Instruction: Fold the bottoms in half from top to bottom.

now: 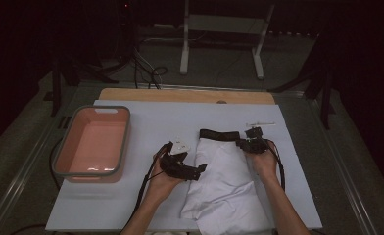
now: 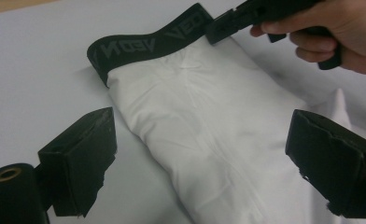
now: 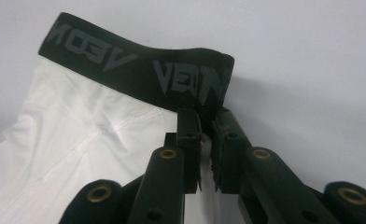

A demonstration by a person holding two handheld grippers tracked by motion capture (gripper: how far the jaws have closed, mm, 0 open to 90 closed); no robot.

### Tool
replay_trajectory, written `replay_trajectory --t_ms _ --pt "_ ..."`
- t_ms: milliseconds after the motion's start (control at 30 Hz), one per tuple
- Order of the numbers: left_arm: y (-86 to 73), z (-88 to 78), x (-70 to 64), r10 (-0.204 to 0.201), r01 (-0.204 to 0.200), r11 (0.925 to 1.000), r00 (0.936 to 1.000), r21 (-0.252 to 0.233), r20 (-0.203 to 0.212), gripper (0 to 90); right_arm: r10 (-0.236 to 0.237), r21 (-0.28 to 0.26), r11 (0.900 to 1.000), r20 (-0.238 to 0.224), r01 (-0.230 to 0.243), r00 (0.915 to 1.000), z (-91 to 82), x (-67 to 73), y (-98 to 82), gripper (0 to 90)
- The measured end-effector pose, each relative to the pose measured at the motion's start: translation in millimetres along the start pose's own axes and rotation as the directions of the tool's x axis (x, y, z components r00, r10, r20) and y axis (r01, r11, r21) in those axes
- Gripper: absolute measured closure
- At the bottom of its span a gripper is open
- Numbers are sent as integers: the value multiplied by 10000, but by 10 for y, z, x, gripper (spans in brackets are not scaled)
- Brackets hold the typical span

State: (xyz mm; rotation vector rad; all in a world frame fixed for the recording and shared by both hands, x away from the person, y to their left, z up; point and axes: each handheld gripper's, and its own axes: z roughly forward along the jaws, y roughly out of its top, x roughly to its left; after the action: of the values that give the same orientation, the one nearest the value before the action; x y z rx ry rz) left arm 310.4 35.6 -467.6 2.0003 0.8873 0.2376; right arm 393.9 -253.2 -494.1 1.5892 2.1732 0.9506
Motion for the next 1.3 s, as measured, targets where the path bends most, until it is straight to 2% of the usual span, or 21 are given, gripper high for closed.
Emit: replay_trajectory --t_ms 300,433,467,600,1067,1300 --pt "51 183 32 -150 154 9994 9998 322 -138 156 -213 -245 9995 -263 207 9994 -71 31 -9 831" --pt "62 292 28 -66 89 9985 9990 537 -438 157 -353 -352 9988 -380 340 9987 -123 45 -8 831" --pt "58 357 29 -15 60 9972 9982 744 -605 158 -285 -459 9986 -453 264 9986 -145 56 -15 831" --pt "54 461 42 -110 176 9955 9974 931 -710 167 -355 -532 9981 -613 323 9975 -174 62 -32 830" --pt "27 628 147 -336 448 9897 9959 1362 -836 182 -409 -702 9969 -751 357 9963 -208 99 -55 829" --pt "61 715 283 -581 781 9837 9905 1618 -1249 210 -621 -723 9958 -742 568 9953 -230 118 -51 828"
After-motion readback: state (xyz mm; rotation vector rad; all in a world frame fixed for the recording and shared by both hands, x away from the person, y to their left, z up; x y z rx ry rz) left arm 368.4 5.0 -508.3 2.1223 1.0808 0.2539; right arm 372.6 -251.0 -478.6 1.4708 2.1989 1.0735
